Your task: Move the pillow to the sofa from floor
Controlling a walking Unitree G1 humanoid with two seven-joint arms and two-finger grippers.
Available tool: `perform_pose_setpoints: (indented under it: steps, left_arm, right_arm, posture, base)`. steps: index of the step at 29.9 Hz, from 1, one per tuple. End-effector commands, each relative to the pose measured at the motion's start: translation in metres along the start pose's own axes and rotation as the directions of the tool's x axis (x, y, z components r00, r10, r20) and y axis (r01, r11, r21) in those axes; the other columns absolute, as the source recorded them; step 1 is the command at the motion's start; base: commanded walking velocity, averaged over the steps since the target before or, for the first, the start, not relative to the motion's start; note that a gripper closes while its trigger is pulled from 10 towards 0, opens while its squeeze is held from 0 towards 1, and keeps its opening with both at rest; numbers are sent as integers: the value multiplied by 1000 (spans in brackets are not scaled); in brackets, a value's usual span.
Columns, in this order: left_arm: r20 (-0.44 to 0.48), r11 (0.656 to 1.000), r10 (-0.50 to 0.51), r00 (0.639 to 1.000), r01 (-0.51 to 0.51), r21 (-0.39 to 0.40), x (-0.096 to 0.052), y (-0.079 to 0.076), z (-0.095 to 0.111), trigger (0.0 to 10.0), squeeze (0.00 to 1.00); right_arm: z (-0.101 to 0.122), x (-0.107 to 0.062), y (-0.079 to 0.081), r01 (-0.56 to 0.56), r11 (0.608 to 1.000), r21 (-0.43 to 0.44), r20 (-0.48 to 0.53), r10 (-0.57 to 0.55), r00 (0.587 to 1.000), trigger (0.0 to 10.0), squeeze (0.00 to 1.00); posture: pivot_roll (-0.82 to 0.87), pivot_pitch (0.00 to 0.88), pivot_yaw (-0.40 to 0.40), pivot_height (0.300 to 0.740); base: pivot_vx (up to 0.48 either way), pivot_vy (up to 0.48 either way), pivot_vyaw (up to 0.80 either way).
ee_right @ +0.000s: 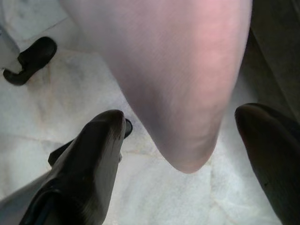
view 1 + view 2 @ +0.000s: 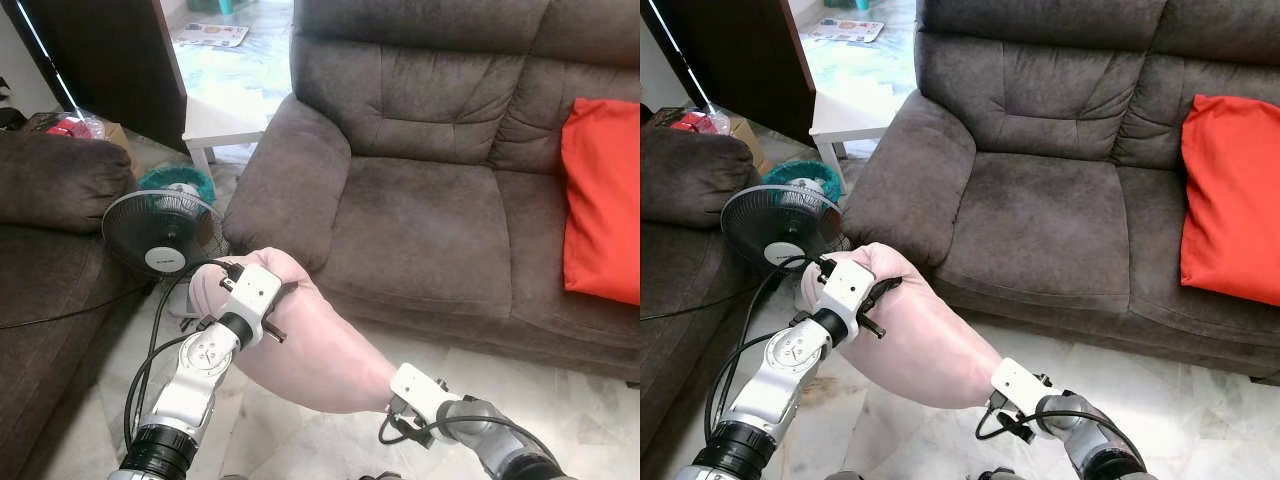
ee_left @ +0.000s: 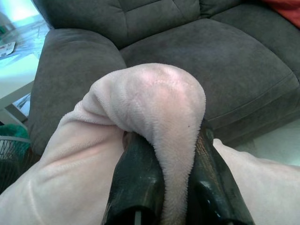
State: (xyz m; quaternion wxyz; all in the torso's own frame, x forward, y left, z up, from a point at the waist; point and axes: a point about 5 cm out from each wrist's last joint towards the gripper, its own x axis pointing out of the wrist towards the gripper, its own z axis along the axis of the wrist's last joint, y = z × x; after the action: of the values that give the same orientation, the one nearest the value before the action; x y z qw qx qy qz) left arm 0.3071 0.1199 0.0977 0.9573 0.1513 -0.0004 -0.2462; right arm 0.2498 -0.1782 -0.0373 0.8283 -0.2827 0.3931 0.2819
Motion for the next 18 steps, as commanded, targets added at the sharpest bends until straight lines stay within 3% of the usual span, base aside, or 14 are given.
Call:
perform_pose_setpoints:
  steps: [1,18]
  left_arm:
    - [109,999,19,994,-23,32,7,5,24,10000,0]
    - [119,999,25,993,-28,27,7,6,26,10000,0]
  right_arm:
    - [-1,0,-1,19,999,31,6,-19,1000,10000,0]
    - [-2,6,10,-10,999,35,-25,11,1000,10000,0]
  posture:
    - [149,95,-14,740]
    - [153,98,-18,740]
  base:
    - [0,0,0]
    - [0,0,0]
